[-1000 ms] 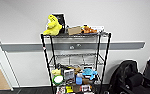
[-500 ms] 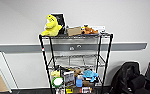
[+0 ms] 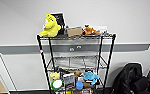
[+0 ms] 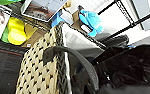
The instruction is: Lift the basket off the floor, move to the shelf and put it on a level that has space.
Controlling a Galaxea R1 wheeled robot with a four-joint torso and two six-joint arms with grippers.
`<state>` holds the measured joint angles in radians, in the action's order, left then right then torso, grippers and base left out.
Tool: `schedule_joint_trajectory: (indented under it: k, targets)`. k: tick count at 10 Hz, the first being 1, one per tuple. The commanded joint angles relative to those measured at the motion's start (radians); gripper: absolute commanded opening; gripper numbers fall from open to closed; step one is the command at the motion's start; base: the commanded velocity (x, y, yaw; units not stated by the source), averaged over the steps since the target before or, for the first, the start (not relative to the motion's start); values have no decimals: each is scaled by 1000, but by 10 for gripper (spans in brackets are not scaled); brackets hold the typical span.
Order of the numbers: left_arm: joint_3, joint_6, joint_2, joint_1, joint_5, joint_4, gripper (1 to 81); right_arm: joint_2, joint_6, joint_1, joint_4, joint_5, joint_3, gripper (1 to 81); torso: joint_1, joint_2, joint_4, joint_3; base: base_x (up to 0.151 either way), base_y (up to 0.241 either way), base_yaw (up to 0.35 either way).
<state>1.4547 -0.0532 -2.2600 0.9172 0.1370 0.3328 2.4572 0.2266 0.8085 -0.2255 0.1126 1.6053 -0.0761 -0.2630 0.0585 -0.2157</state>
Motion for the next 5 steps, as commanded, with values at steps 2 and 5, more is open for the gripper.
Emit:
schedule_joint_trajectory:
  k: [2,5]
  targets:
    - [-59,0,20,-129,-2,-26,10,-8,-15,-146,8,2,-81,10,0,0,0,0,97,0,0]
    - [-80,0,28,-116,-2,-28,10,-15,-15,-128,9,2,-91,10,0,0,0,0,102,0,0]
